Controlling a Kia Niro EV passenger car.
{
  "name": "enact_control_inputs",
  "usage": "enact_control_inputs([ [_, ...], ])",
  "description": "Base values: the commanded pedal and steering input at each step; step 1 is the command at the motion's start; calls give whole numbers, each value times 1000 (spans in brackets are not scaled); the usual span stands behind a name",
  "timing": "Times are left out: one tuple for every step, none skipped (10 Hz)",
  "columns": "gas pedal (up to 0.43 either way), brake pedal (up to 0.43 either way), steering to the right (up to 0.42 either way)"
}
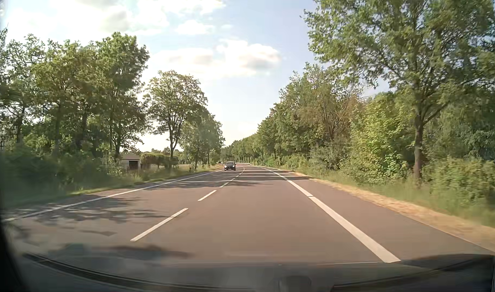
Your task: Follow the waypoints while adhering to traffic rules and regulations
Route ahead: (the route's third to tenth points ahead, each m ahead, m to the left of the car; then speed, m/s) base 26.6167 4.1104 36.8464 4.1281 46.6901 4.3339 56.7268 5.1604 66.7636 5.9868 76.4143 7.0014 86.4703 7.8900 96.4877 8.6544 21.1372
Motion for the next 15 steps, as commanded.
enact_control_inputs([
  [370, 6, -3],
  [370, 6, -4],
  [370, 6, -5],
  [370, 6, -6],
  [370, 6, -6],
  [370, 6, -7],
  [370, 6, -6],
  [370, 6, -7],
  [370, 6, -6],
  [370, 6, -6],
  [370, 6, -7],
  [370, 6, -6],
  [370, 6, -6],
  [370, 6, -6],
  [370, 6, -6],
])
